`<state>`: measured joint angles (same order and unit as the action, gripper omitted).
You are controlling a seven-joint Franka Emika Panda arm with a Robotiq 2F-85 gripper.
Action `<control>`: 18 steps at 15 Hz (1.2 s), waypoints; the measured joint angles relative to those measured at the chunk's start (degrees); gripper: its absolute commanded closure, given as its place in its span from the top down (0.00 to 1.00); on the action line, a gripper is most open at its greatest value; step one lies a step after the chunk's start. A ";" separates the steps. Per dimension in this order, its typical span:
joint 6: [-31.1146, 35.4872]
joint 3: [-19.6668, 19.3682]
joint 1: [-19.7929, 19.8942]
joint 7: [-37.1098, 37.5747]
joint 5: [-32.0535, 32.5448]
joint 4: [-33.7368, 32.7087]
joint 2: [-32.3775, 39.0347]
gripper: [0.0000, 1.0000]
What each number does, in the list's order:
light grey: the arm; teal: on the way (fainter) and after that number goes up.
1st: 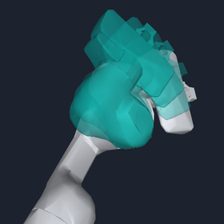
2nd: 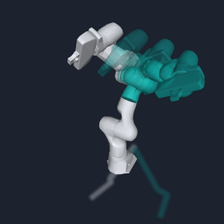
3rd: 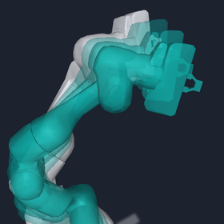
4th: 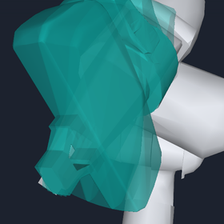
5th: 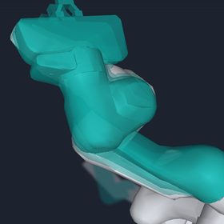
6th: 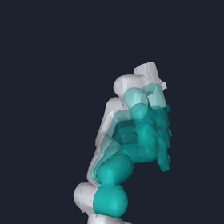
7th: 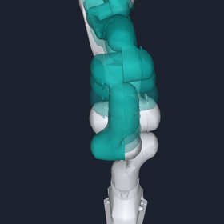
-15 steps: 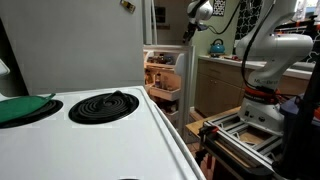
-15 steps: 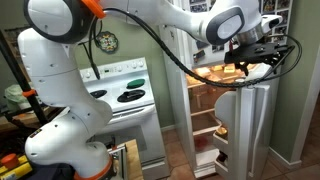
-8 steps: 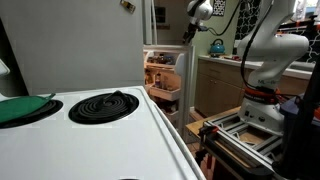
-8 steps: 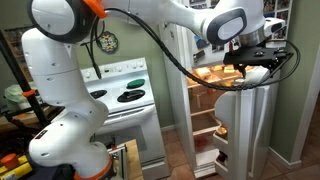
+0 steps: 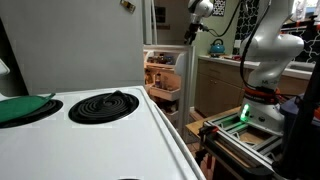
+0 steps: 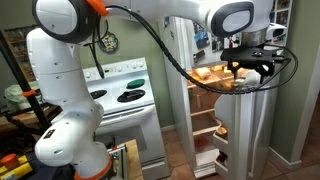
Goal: Open the bottom fridge door then put the sauce bottle on the second shelf and close the door
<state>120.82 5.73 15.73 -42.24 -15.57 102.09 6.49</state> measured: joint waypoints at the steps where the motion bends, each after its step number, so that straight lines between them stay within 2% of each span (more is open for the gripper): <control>1: -1.14 -0.80 -0.67 -0.13 -0.35 -0.50 0.38 1.00; 8: -5.97 -3.15 -2.86 -1.65 -4.91 -3.82 3.99 1.00; 18: -31.43 -3.29 -4.32 -8.01 -18.28 -10.31 6.35 1.00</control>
<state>89.39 2.44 11.41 -50.25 -33.84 91.78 12.85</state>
